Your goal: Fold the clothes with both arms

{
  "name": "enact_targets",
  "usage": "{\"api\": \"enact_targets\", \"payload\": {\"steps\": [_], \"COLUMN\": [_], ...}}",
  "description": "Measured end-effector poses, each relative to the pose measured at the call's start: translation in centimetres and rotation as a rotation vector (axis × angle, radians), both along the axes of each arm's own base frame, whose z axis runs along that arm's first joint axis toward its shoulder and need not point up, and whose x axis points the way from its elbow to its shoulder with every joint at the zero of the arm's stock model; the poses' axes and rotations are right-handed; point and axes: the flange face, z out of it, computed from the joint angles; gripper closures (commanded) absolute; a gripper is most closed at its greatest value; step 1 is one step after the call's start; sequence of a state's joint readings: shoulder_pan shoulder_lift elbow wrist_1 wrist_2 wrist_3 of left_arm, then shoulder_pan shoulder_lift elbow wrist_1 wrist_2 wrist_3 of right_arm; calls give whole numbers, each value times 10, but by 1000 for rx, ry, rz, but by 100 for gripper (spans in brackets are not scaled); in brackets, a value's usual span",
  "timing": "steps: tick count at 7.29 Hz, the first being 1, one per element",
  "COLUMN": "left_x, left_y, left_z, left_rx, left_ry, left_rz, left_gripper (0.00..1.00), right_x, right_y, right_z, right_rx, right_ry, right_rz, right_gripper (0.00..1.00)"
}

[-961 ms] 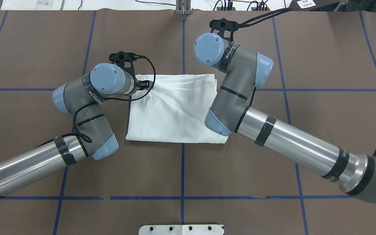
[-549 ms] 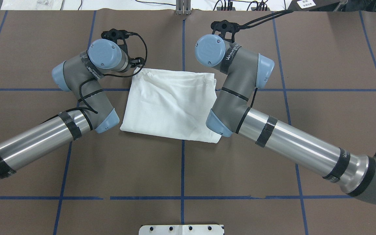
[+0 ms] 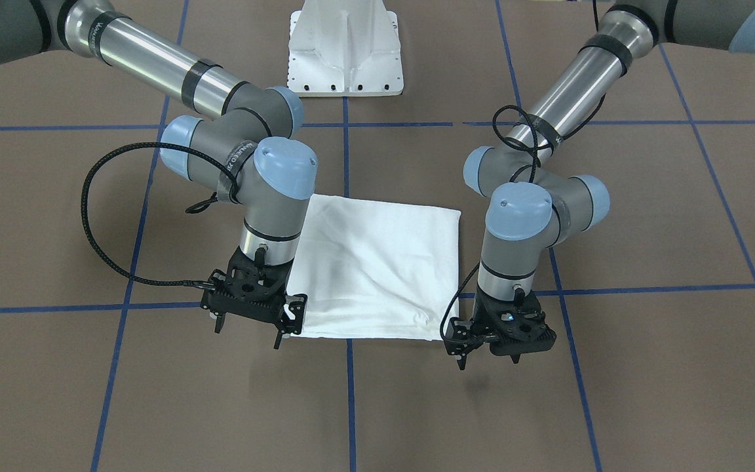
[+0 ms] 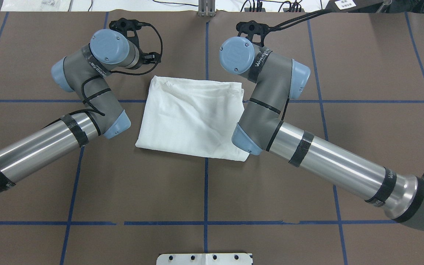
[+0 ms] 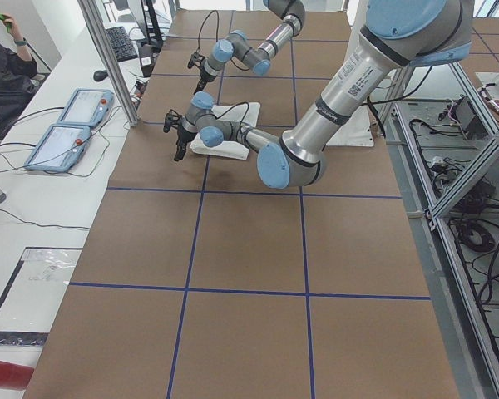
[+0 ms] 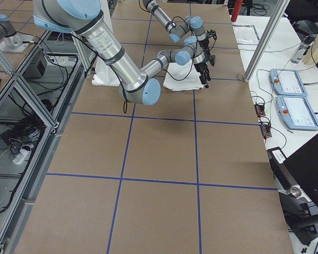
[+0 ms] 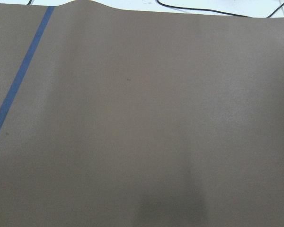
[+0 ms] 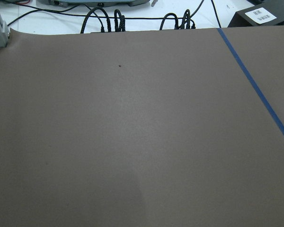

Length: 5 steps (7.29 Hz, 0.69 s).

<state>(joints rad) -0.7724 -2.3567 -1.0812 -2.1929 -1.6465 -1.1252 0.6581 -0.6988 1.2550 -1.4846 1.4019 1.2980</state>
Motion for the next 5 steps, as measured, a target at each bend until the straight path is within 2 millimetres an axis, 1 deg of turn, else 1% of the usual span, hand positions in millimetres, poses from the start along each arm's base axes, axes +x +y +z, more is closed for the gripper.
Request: {"api": "enact_targets", "payload": {"steps": [1, 2, 3, 4, 5], "left_x": [-4, -14, -33, -61, -96], "left_y": [4, 11, 22, 37, 55], "left_z": [-7, -10, -11, -15, -20], "left_rx": [10, 28, 50, 77, 106], "left_ry": [14, 21, 21, 6, -20], "left_rz": [20, 45, 79, 117, 158], "left_gripper": [0, 0, 0, 0, 0], "right_x": [1, 8, 25, 55, 93], "right_y": [2, 4, 6, 8, 9], "right_z": [-3, -7, -6, 0, 12], "right_rx": [-6, -10, -12, -11, -6], "right_ry": [-15, -34, -55, -79, -100], "right_rz": [-17, -55, -122, -201, -288], "right_gripper": [0, 0, 0, 0, 0]}}
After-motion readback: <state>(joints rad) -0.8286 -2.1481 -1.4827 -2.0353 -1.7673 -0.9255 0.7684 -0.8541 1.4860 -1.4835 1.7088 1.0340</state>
